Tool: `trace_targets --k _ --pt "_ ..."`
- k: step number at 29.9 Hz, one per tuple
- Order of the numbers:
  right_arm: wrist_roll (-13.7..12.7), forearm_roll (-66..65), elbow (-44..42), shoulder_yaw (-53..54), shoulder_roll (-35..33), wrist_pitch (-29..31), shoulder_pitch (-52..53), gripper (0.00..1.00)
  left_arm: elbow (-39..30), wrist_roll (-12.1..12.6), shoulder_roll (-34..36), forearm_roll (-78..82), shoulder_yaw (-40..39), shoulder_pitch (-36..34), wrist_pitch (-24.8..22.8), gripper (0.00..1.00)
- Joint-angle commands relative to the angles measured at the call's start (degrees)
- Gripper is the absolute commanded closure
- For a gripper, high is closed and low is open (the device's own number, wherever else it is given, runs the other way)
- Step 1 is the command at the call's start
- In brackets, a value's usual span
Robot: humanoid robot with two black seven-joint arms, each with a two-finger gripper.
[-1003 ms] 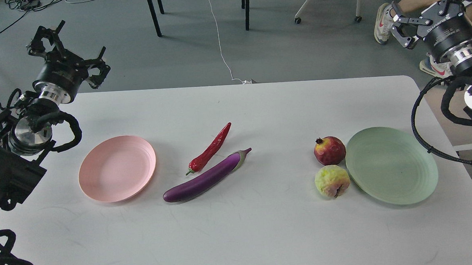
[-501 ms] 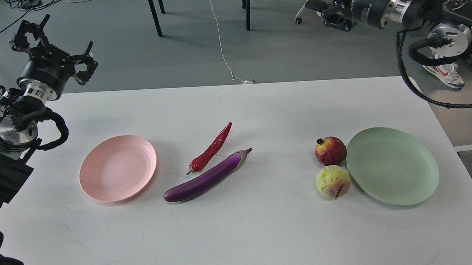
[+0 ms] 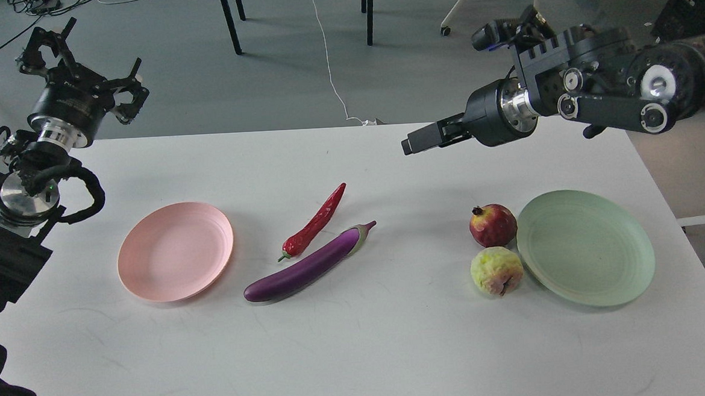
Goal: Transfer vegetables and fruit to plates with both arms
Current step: 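Raise the right hand and swing it over the two peaches, then grasp the red peach with the right hand and lift it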
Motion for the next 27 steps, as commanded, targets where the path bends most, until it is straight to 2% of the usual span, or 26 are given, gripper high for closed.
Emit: trace_targets --k 1,8,16,20,24,27 --pt "0.2 -7.0 -0.5 -7.0 2.7 -4.1 -0.5 0.02 -0.1 0.0 0.1 0.0 0.1 0.0 -0.1 0.02" --pt "1.5 -7.9 -0.6 -13.1 5.6 -5.5 -2.0 0.03 -0.1 0.0 -0.5 0.1 0.7 0.0 -0.9 0.02" --pt "5.7 -10.3 -0.6 -15.8 4.2 -6.1 -6.1 0.09 -0.2 0.0 0.2 0.1 0.6 -0.1 -0.9 0.02" --pt "6.1 -12.2 -1.3 -15.8 3.6 -8.8 -7.8 0.12 -0.2 0.2 0.7 0.1 0.9 0.0 -0.9 0.02" --pt "6.0 -12.4 -3.9 -16.0 4.1 -8.9 -9.6 0.15 -0.2 0.3 0.8 0.1 1.0 0.0 -0.9 0.02" --pt "5.8 -12.4 -4.7 -16.1 4.6 -8.9 -10.4 0.21 -0.2 0.3 0.9 0.1 1.0 0.0 -0.9 0.02"
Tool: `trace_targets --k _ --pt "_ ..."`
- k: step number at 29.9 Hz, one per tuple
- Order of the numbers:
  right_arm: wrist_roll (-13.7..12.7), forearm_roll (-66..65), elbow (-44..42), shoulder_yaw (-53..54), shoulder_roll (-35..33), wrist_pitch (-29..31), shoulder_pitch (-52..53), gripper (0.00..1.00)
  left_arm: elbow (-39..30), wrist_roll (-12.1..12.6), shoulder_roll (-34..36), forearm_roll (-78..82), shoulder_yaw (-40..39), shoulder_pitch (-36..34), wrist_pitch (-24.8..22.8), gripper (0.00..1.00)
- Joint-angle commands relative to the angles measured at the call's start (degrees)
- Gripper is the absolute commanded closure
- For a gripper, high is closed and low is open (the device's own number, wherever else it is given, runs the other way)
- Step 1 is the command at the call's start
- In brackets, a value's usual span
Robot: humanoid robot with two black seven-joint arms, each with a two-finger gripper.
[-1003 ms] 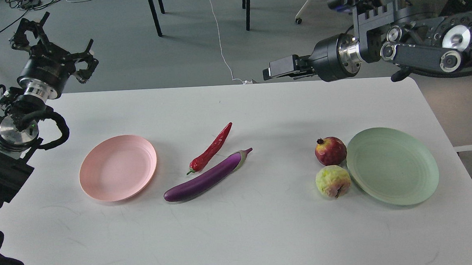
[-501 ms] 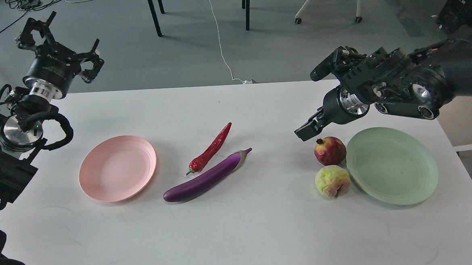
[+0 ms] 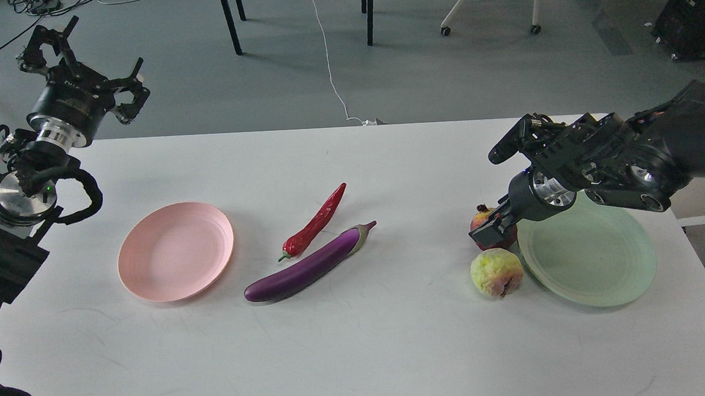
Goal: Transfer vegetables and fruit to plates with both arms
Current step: 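Grasp the red peach with the right hand and lift it, then place the red peach on the green plate and release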
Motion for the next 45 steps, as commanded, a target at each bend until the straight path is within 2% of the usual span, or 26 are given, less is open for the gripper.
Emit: trace_targets --k 1,5,9,11,19,22,26,32,35,41,42,45 --pt "-0.1 -0.1 -0.8 -0.1 0.4 0.0 -0.7 0.23 0.0 0.0 0.4 0.0 -0.1 0.0 0.1 0.02" --pt "-0.2 -0.1 -0.7 0.0 0.3 0.0 -0.7 0.3 0.0 -0.1 0.7 0.0 -0.1 0.0 0.1 0.02" --pt "-0.4 0.1 -0.4 0.2 0.3 0.0 0.1 0.47 0.0 -0.1 0.7 0.0 -0.1 0.0 0.1 0.02" --pt "-0.4 0.7 -0.2 0.9 0.1 0.0 1.1 0.51 0.0 -0.1 0.7 0.0 -0.1 0.0 0.1 0.02" --pt "-0.6 0.0 1.2 1.2 -7.4 0.3 8.6 0.51 0.0 0.0 1.9 0.0 -0.1 0.0 0.1 0.02" --pt "-2.0 -3.7 1.0 -0.7 -10.5 0.0 8.4 0.51 -0.1 0.0 1.9 0.0 -0.1 0.0 0.1 0.02" --pt "-2.0 -6.4 1.0 -1.0 -16.8 -0.1 6.0 0.5 0.0 0.0 1.9 0.0 -0.1 0.0 0.1 0.02" --pt "-2.0 -6.5 -0.7 0.7 -19.8 -1.3 -1.9 0.49 -0.1 0.0 2.0 0.0 -0.1 0.0 0.1 0.02" --pt "-2.2 -6.6 -0.8 2.4 -20.6 -2.1 -3.9 0.41 -0.1 0.0 1.9 0.0 -0.1 0.0 0.1 0.02" --pt "-2.2 -6.7 -0.9 2.6 -20.7 -2.2 -5.2 0.14 -2.1 -0.1 2.5 0.0 -0.1 0.0 0.7 0.02" --pt "-2.2 -6.7 -1.0 2.7 -20.6 -2.2 -5.4 0.05 -2.4 -0.1 2.9 0.0 -0.1 0.0 0.8 0.02" --pt "-2.2 -6.6 -1.0 4.2 -20.4 -2.3 -5.1 0.02 -2.4 -0.1 3.4 0.0 -0.1 0.1 0.8 0.02"
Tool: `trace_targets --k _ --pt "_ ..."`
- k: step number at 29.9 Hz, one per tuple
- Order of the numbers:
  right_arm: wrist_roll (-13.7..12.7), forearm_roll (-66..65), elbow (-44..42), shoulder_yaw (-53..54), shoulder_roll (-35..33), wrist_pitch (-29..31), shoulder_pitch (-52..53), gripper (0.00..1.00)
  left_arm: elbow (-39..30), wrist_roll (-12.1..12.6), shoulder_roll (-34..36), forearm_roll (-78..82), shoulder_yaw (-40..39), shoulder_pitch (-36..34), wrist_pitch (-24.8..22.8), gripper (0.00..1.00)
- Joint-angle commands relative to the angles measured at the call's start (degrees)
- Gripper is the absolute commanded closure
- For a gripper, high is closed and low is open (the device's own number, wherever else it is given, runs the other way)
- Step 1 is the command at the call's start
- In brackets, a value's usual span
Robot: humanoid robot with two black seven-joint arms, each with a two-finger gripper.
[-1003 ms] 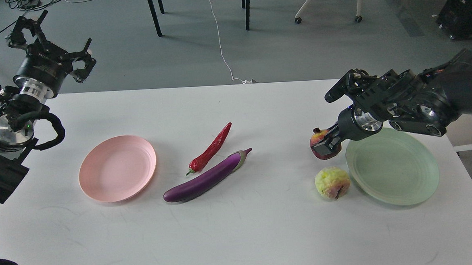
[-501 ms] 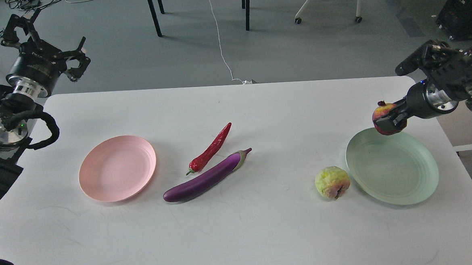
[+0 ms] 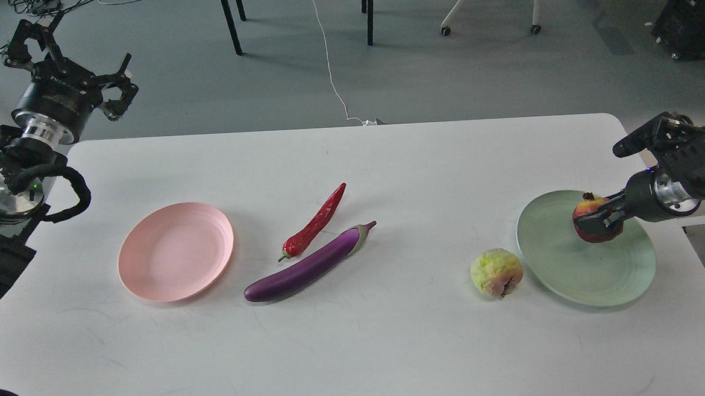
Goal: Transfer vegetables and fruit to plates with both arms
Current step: 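Place the red peach on the green plate and release, then grasp the pale yellow-green peach with the right hand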
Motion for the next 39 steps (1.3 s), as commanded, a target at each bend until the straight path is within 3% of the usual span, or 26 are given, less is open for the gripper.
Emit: trace_targets --k 1,6,14,25,31,35,39 --pt "0.0 0.1 0.2 2.6 0.1 -0.1 0.4 0.02 -0.2 -0.1 0.4 0.0 0.0 0.0 0.1 0.02" --pt "0.1 0.3 3.1 5.5 0.8 0.0 6.5 0.02 -0.2 -0.1 0.5 0.0 0.0 0.0 0.1 0.02" --pt "0.2 1.1 17.7 5.6 7.4 0.1 13.5 0.04 -0.2 -0.1 0.6 0.0 0.0 0.0 0.1 0.02" --pt "1.9 1.8 18.4 0.9 9.7 -0.1 8.6 0.11 -0.3 -0.2 1.9 0.0 -0.1 1.5 -0.2 0.02" --pt "1.8 2.5 18.3 0.8 9.9 -0.2 6.5 0.27 -1.2 -0.2 1.9 0.0 -0.1 1.5 0.1 0.02" --pt "1.9 2.7 18.4 1.3 9.5 -0.1 7.1 0.45 -1.2 -0.2 2.0 0.0 -0.1 1.5 0.2 0.02" --pt "1.8 5.4 19.1 3.4 8.1 0.0 10.7 0.48 -1.2 -0.2 2.0 0.0 -0.1 1.5 0.2 0.02"
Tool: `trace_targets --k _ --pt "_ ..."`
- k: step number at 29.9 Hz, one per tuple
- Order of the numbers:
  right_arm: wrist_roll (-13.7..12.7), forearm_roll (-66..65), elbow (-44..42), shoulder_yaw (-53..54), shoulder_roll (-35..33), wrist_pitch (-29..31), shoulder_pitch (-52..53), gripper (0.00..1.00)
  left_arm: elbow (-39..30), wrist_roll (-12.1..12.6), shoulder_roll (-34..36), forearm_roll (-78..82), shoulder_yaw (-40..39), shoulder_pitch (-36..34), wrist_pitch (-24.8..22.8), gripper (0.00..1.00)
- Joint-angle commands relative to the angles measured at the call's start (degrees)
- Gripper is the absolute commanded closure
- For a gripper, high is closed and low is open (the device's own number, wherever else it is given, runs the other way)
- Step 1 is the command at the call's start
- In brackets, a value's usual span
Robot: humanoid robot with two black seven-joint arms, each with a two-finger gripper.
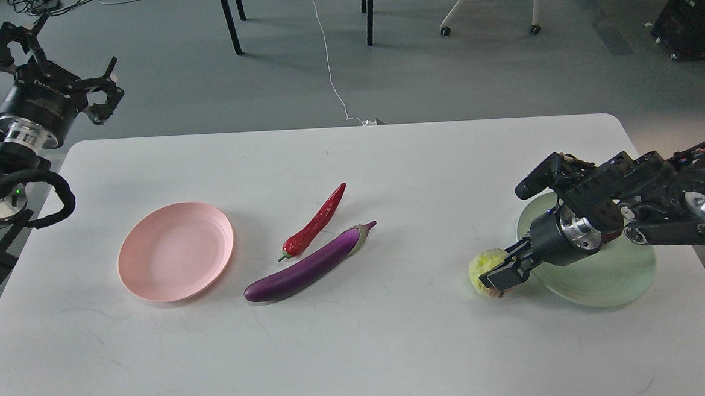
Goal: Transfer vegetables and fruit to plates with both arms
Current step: 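Grasp the pale yellow-green peach with the right hand, then set the pale peach on the green plate and withdraw the right hand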
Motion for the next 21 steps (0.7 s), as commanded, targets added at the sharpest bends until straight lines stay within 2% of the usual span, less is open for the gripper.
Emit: trace_targets --k 1,5,9,15,21 --pt "-0.1 2.1 0.8 1.8 -2.3 0.3 4.1 0.48 0.0 0.0 0.0 0.0 0.0 -0.1 0.0 0.02" --pt "-0.2 0.8 2.4 1.0 -5.6 0.8 7.7 0.48 -0.1 0.0 0.7 0.0 0.0 0.0 -0.1 0.02" --pt "0.1 -8.0 2.3 -2.0 -9.4 0.6 7.9 0.46 -0.2 0.0 0.8 -0.1 -0.1 0.0 -0.1 0.02" --pt "0.2 -10.9 1.8 -3.2 -14.5 0.3 3.5 0.46 -0.2 0.1 0.8 -0.1 -0.1 0.0 -0.2 0.02" --pt "-0.4 -10.7 -2.6 -2.0 -15.8 0.0 -1.3 0.33 -0.6 0.4 0.3 0.0 0.1 0.0 -0.2 0.02"
